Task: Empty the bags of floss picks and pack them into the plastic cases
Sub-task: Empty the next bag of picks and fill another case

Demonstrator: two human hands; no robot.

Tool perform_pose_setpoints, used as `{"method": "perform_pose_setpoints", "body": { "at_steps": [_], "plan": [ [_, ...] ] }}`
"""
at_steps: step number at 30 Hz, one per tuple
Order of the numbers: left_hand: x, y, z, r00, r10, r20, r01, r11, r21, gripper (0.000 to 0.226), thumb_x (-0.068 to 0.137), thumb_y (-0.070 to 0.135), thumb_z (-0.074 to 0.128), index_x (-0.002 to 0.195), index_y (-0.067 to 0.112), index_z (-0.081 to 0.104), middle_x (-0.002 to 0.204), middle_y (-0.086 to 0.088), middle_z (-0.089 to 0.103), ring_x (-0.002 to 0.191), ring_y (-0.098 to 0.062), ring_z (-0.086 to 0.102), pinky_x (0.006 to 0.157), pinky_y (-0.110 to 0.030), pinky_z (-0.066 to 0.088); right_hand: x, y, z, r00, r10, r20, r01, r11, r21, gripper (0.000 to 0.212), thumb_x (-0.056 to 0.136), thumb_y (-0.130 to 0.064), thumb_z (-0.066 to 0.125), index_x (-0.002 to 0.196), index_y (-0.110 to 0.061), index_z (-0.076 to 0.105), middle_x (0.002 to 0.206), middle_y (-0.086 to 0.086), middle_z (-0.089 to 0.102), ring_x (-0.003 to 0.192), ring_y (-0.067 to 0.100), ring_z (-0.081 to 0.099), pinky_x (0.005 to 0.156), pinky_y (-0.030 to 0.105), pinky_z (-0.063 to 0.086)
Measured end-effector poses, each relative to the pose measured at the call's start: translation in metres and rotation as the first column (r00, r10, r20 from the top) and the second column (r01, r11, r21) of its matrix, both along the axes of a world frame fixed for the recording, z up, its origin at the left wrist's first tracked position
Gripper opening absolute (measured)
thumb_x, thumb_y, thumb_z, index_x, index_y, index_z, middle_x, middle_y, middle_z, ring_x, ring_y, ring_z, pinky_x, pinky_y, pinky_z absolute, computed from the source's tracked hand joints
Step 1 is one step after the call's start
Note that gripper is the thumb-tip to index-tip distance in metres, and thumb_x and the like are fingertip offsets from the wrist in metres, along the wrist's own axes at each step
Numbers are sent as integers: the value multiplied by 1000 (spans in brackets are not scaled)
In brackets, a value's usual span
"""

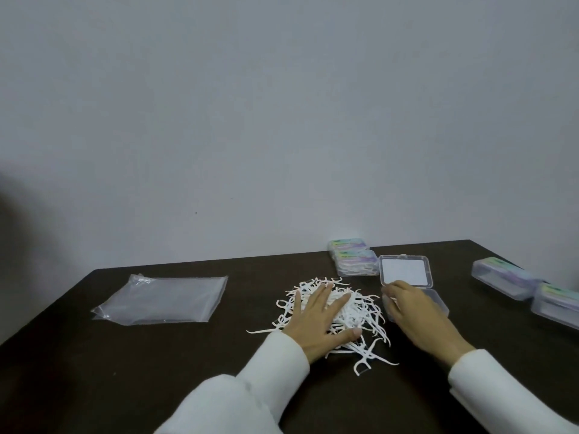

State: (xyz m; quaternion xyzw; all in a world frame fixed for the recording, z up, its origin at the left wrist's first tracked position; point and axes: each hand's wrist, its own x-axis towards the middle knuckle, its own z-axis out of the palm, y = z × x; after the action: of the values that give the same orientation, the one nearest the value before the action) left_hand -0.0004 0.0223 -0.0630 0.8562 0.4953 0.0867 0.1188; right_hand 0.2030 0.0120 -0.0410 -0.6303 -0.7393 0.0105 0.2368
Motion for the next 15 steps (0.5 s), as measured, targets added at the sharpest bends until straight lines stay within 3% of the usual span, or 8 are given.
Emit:
{"method": "perform_pose_setpoints", "body": {
  "at_steps": [2, 4, 6, 9, 12, 15],
  "plan": [
    [0, 1, -2, 1000, 8, -10, -8, 1000, 8, 81, 79, 78, 22, 148, 40, 2, 158, 3, -11, 143, -9, -18, 112, -47, -19, 2, -1, -2, 1000, -6, 22, 6, 1000, -7, 38, 100, -26, 36, 137, -19, 40, 132, 1, 52, 112, 14, 56, 92, 28, 47],
    [-1, 3, -3, 1000, 13, -10, -12, 1000, 26, 83, 77, 79, 18, 148, 40, 3, 158, 3, -10, 143, -9, -18, 111, -47, -19, 3, -2, -3, 999, -15, 50, 16, 1000, -13, 37, 100, -28, 33, 137, -21, 37, 130, 2, 55, 111, 17, 57, 90, 32, 47],
    [-3, 3, -3, 1000, 23, -17, -22, 999, 33, 88, 71, 82, 12, 148, 40, 4, 158, 4, -9, 143, -10, -17, 110, -47, -19, 2, -3, -5, 991, -49, 125, 41, 997, 63, 34, 100, -30, 33, 131, -23, 41, 125, -1, 59, 109, 15, 58, 90, 30, 46],
    [-5, 3, -4, 998, 50, -24, -49, 998, 43, 71, 89, 68, 29, 149, 39, 5, 159, 3, -7, 144, -10, -15, 110, -45, -19, -3, -3, -6, 990, -18, 143, -16, 974, 228, 27, 98, -29, 39, 121, -24, 52, 120, -6, 57, 106, 9, 55, 92, 23, 39],
    [-8, 5, -6, 998, 65, -1, -65, 995, 71, 72, 86, 72, 23, 148, 38, 11, 158, 4, 3, 145, -10, -7, 113, -44, -14, -16, -3, -5, 979, 197, 56, -202, 972, 117, 32, 98, -32, 40, 128, -25, 47, 130, -10, 46, 110, 5, 51, 91, 19, 40],
    [-11, 7, -8, 996, 80, 49, -84, 992, 91, 92, 67, 82, 8, 147, 37, 14, 155, 7, 15, 144, -8, 3, 116, -42, -6, -33, 1, -12, 954, 299, -5, -299, 952, -70, 47, 99, -39, 33, 144, -28, 25, 150, -11, 22, 134, 8, 33, 107, 25, 30]
  ]
}}
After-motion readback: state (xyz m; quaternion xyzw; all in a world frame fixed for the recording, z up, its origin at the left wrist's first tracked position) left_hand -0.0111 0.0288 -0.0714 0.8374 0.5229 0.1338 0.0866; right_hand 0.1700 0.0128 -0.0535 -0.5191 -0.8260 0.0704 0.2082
